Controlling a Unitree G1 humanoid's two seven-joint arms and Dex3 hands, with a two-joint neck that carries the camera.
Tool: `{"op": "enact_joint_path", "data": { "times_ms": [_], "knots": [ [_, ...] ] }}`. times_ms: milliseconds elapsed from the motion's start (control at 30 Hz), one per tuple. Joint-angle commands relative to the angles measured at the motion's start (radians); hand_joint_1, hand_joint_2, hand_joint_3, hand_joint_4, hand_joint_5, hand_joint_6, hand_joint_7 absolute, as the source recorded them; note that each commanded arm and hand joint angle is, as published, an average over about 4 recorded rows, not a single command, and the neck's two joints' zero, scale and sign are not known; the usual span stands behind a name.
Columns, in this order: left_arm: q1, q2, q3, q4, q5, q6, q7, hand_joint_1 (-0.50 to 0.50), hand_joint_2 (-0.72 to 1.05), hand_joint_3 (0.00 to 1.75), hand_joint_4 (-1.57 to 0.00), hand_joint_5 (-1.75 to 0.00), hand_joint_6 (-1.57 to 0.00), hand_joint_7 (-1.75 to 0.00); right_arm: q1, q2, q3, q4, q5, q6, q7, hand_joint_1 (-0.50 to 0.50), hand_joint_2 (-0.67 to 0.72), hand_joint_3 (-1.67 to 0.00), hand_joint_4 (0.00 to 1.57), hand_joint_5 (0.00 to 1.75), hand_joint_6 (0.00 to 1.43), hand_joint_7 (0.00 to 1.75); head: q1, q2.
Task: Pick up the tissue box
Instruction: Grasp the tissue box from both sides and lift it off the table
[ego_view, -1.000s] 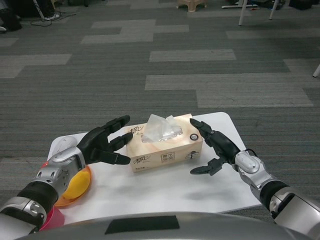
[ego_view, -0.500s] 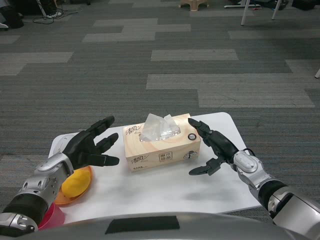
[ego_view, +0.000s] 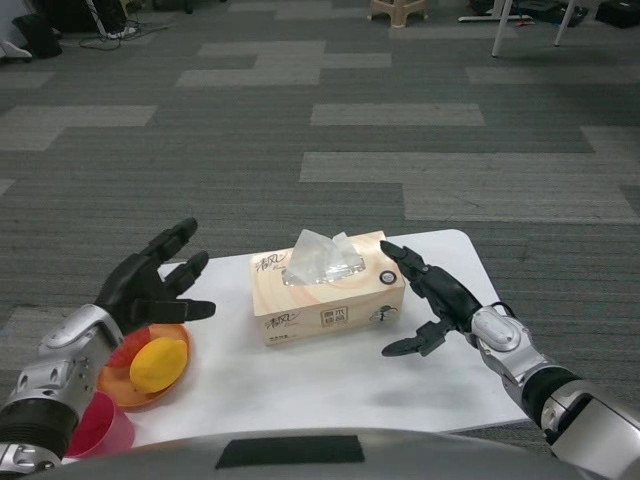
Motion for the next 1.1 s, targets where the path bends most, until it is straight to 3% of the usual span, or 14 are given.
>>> {"op": "enact_joint_path", "data": {
  "times_ms": [33, 433, 1100],
  "knots": [
    [0.022, 0.014, 0.045, -0.030, 0.021, 0.009, 0.001, 0.50, 1.05, 0.17, 0.00, 0.00, 0.00, 0.00, -0.024, -0.002, 0.008, 0.001, 0.004, -0.001, 0.000, -0.29, -0.08, -0.40, 0.00, 0.00, 0.00, 0.00, 0.007, -0.001],
    [0.069, 0.016, 0.162, -0.082, 0.101, 0.063, 0.000, 0.50, 1.05, 0.17, 0.00, 0.00, 0.00, 0.00, -0.032, -0.013, 0.030, 0.001, 0.005, -0.001, -0.001, -0.29, -0.03, -0.40, 0.00, 0.00, 0.00, 0.00, 0.016, 0.001],
    [0.026, -0.001, 0.085, 0.015, 0.252, 0.093, 0.003, 0.50, 1.05, 0.17, 0.00, 0.00, 0.00, 0.00, -0.030, -0.015, 0.033, -0.006, 0.005, -0.001, -0.005, -0.29, -0.03, -0.40, 0.00, 0.00, 0.00, 0.00, 0.007, 0.003]
  ]
}}
